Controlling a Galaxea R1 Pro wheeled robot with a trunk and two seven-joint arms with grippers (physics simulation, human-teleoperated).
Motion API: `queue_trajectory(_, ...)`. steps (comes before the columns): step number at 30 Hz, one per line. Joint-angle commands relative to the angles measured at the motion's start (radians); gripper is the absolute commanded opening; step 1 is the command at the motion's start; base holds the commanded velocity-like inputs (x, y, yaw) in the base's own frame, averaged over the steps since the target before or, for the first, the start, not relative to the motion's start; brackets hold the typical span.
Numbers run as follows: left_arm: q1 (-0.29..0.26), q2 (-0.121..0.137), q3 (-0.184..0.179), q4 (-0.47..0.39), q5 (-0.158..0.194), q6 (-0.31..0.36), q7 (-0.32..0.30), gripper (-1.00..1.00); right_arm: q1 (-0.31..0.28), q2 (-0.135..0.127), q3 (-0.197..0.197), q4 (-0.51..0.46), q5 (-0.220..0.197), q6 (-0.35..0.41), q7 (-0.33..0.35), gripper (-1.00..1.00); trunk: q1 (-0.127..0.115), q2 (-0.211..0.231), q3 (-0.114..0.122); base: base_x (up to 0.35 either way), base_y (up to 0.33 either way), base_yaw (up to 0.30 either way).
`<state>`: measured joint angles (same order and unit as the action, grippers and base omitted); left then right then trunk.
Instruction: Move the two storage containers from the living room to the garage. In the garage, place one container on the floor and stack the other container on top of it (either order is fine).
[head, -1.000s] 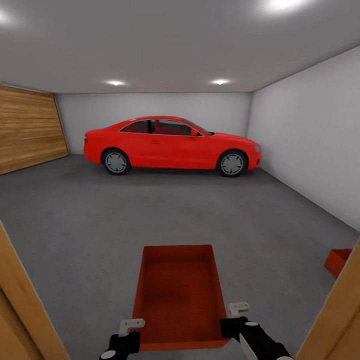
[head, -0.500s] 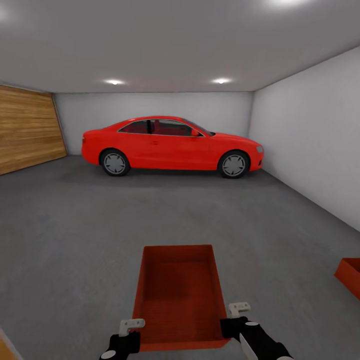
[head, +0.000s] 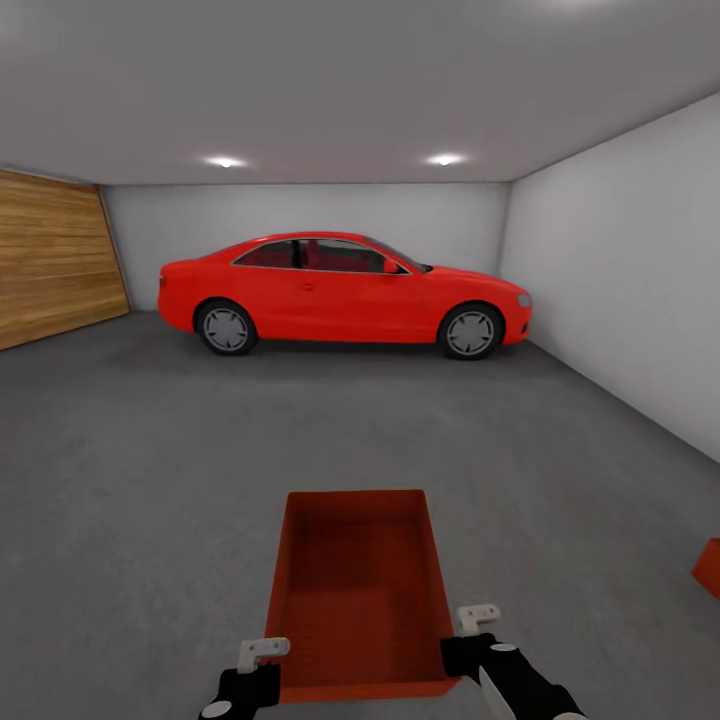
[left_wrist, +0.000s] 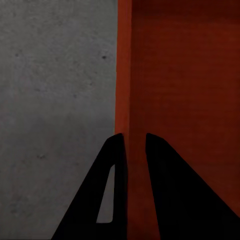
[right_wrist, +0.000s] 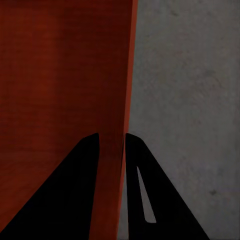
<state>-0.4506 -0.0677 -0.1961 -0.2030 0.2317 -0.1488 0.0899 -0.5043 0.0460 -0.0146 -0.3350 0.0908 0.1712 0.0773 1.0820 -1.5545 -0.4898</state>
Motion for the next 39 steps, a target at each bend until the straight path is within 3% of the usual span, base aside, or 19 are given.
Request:
queue_trajectory(1,0.000,0.024,-0.009,0.003,0.015,-0.002,-0.004,-1.00,-0.001,-0.015,0.007,-0.006,-0.016,0.002,0.010,-1.00,0.000,-0.001,-0.001,0.306,0.000,0.000)
queue_trajectory(39,0.000,0.023,-0.009,0.002,0.015,-0.002,-0.004,-1.00,-0.001,-0.015,0.006,-0.006,-0.016,0.002,0.010,-1.00,0.000,-0.001,-0.001,0.308,0.000,0.000)
